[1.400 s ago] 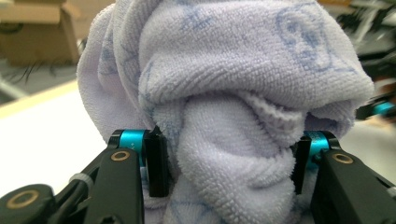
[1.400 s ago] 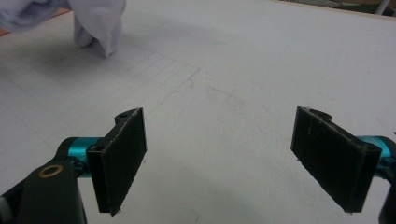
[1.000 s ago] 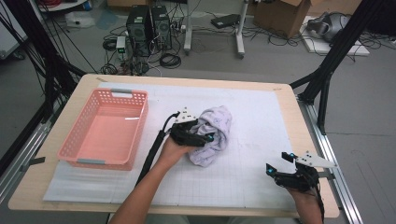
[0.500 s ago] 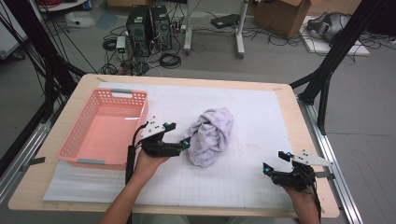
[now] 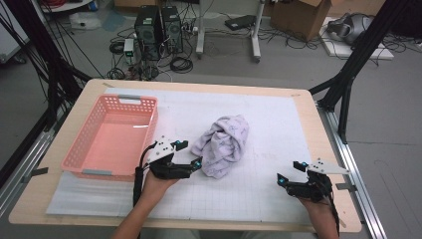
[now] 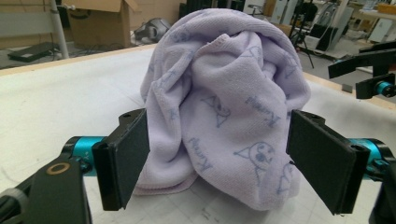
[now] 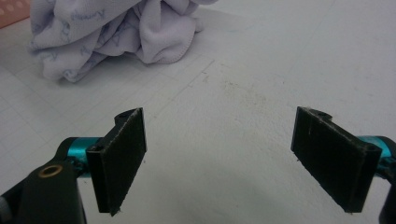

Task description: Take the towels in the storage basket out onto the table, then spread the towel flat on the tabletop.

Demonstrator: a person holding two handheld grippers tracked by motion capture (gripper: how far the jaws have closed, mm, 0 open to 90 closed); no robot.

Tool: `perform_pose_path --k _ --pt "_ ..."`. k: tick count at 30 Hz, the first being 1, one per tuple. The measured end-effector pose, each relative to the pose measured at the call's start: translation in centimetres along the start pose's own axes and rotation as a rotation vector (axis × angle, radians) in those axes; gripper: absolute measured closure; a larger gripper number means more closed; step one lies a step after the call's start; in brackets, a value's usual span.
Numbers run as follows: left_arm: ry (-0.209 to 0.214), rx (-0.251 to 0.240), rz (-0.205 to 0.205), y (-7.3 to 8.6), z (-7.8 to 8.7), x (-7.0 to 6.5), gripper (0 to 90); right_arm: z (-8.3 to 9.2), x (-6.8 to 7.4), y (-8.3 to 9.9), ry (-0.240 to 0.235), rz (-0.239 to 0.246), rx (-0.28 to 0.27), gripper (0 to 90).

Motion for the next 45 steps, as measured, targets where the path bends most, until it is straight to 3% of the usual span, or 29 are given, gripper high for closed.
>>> perform_pose_path --k 8,15,20,25,29,33,36,37,38,39,41,43,45 --pt "-0.018 -0.014 0.013 0.0 0.2 0.5 21.9 -0.2 0.3 0.0 0.004 0.000 0.004 16.8" --pt "-0.016 -0.012 0.018 0.1 0.3 0.7 23.3 -1.5 0.7 -0.1 -0.002 0.005 0.028 16.8" --pt "-0.005 -0.004 0.016 0.2 0.2 0.6 26.2 -3.8 1.6 -0.4 -0.042 0.000 0.059 16.7" --pt "-0.010 -0.002 0.021 0.2 0.2 0.8 28.5 -7.4 3.5 -1.0 -0.107 0.052 0.114 17.0" --pt "-0.004 0.003 0.016 0.3 0.3 0.8 33.0 -9.7 5.0 -1.8 -0.166 0.075 0.103 26.8" --pt "-0.008 0.007 0.018 0.3 0.3 0.9 36.7 -12.1 6.4 -2.4 -0.192 0.078 0.113 33.0" --pt "-0.010 0.009 0.017 0.4 0.3 1.0 39.5 -13.7 7.0 -2.3 -0.171 0.102 0.143 42.8" --pt "-0.006 0.010 0.015 0.4 0.3 1.1 41.0 -14.1 7.1 -2.3 -0.143 0.117 0.162 47.9" --pt "-0.004 0.009 0.015 0.4 0.3 1.0 42.9 -14.2 7.1 -2.4 -0.127 0.123 0.155 55.7" --pt "-0.003 0.011 0.013 0.4 0.4 1.0 45.4 -14.1 6.9 -2.5 -0.113 0.125 0.158 74.3" --pt "-0.002 0.012 0.012 0.4 0.4 1.0 45.8 -14.0 6.8 -2.5 -0.118 0.117 0.159 76.9" --pt "0.002 0.015 0.014 0.4 0.3 1.0 45.8 -13.1 6.4 -2.5 -0.150 0.076 0.162 80.5" --pt "0.004 0.020 0.014 0.4 0.3 1.0 45.8 -12.6 6.3 -2.5 -0.163 0.077 0.164 80.8"
Point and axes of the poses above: each handheld gripper's, and its own axes: z roughly backward along the jaws, y roughly out of its underside, x roughly to its left, the point moved 2 cm from there along -z, roughly forward along the jaws, and after that the axes turned 9 degrees about -x, right-handed, at the moved point
